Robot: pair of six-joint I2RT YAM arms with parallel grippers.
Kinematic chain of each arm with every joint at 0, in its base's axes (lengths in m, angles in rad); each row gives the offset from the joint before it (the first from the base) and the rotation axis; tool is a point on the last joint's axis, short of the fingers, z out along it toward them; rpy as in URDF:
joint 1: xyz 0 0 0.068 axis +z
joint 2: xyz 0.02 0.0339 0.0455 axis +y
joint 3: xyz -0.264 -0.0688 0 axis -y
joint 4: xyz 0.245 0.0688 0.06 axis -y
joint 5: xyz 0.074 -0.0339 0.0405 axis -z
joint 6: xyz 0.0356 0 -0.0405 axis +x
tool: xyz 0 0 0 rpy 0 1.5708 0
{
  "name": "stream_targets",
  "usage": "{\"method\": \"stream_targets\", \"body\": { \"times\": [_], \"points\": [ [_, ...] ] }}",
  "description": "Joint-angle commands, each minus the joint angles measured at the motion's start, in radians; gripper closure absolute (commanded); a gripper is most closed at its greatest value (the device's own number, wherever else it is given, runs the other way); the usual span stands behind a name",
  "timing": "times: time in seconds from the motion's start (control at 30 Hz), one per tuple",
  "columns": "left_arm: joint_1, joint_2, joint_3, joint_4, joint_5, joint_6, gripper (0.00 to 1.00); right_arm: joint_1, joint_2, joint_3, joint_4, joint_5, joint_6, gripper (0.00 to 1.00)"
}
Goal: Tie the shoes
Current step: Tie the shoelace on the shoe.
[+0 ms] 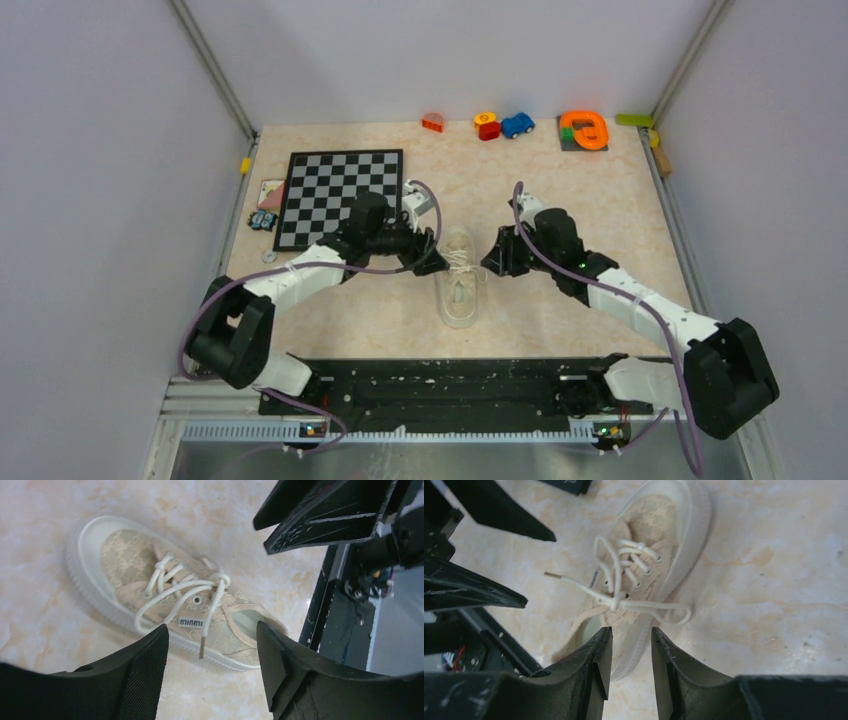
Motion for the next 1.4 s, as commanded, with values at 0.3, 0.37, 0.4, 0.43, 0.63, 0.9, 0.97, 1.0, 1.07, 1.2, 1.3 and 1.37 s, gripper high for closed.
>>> {"method": "stream_targets", "body": {
  "times": [0.3, 0.37, 0.4, 0.43, 0.63, 0.9, 0.97, 1.0, 1.07, 1.2, 1.3, 1.37],
  "points": [
    [-0.041, 0.208, 0.273, -0.082, 0.147, 0.309, 0.32, 0.074, -0.029, -0.226, 0.427, -0.126, 0.147, 0.68],
    [-0.041, 0.257, 0.318, -0.139, 0.150, 0.320, 0.33, 0.084, -0.017, -0.230, 0.453, -0.097, 0.157, 0.68],
    [-0.040, 0.275, 0.331, -0.141, 0.151, 0.314, 0.34, 0.085, -0.008, -0.232, 0.470, -0.085, 0.165, 0.68],
    [-0.040, 0.288, 0.341, -0.138, 0.154, 0.307, 0.36, 0.086, -0.001, -0.235, 0.486, -0.076, 0.173, 0.68],
    [-0.007, 0.328, 0.326, -0.025, 0.223, 0.193, 0.71, 0.094, 0.052, -0.217, 0.512, -0.054, 0.182, 0.68],
    [-0.003, 0.365, 0.344, -0.058, 0.228, 0.201, 0.98, 0.107, 0.103, -0.206, 0.540, -0.043, 0.185, 0.69],
    [-0.003, 0.380, 0.353, -0.083, 0.219, 0.205, 1.00, 0.109, 0.116, -0.199, 0.547, -0.043, 0.187, 0.69],
    [-0.003, 0.385, 0.354, -0.086, 0.214, 0.206, 1.00, 0.109, 0.122, -0.198, 0.551, -0.043, 0.187, 0.69],
    [-0.002, 0.396, 0.354, -0.086, 0.207, 0.206, 1.00, 0.112, 0.132, -0.193, 0.553, -0.039, 0.188, 0.70],
    [0.001, 0.418, 0.377, -0.165, 0.202, 0.212, 1.00, 0.113, 0.141, -0.186, 0.553, -0.026, 0.185, 0.70],
    [0.000, 0.420, 0.376, -0.191, 0.196, 0.216, 1.00, 0.113, 0.150, -0.178, 0.557, -0.025, 0.185, 0.70],
    [0.000, 0.413, 0.366, -0.193, 0.196, 0.220, 1.00, 0.114, 0.157, -0.174, 0.564, -0.029, 0.188, 0.70]
  ]
}}
